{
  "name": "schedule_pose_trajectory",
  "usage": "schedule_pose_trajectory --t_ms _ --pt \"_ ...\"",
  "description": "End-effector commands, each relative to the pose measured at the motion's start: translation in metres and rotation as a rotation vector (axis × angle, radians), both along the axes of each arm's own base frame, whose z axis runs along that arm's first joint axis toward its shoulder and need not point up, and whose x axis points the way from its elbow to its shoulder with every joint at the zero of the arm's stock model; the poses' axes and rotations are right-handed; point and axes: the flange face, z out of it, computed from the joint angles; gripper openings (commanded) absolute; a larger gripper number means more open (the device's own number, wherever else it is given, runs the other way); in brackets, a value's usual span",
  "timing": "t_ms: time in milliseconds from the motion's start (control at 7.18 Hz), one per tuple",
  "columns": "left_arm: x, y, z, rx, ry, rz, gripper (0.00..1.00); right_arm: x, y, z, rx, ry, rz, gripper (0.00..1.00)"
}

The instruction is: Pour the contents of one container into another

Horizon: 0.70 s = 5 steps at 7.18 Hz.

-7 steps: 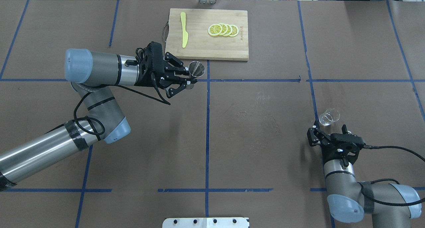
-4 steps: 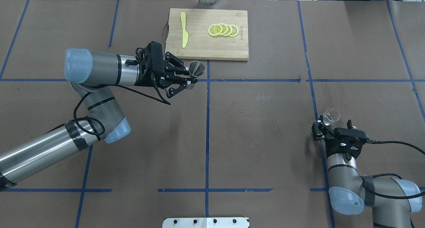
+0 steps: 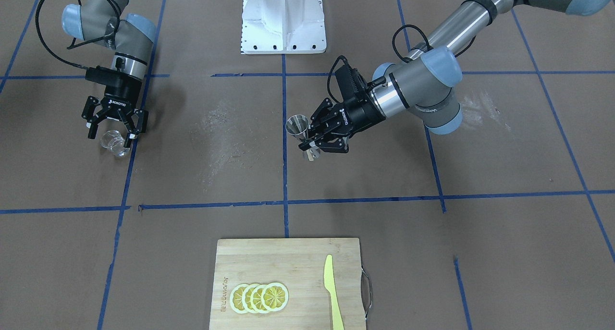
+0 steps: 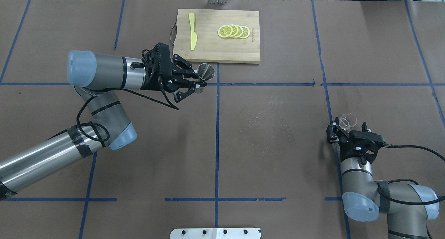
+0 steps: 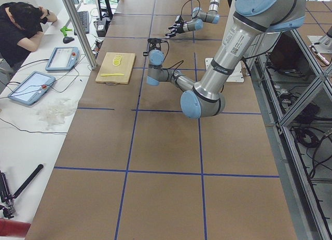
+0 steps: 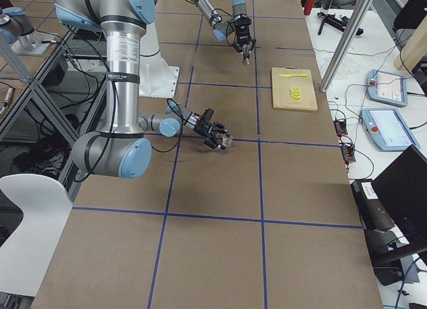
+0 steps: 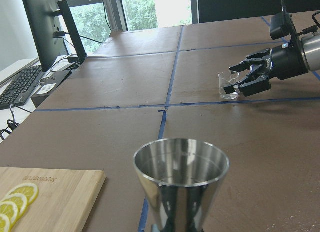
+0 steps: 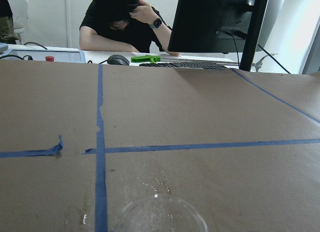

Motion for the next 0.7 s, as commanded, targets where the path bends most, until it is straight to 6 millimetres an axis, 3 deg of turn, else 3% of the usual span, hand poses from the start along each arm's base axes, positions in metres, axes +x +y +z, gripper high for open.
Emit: schedule_pose_trajectory --t_ms 0,557 --pt "-0.0002 0.0 0.0007 -0.001 -0.001 0.0 0.0 -0.0022 0.0 -0.0004 0.0 0.001 -0.002 0.91" --pt "-0.001 0.0008 0.0046 -0.001 -0.002 0.001 0.0 -0.003 0.0006 0.0027 -0.001 0.02 -0.011 0.84"
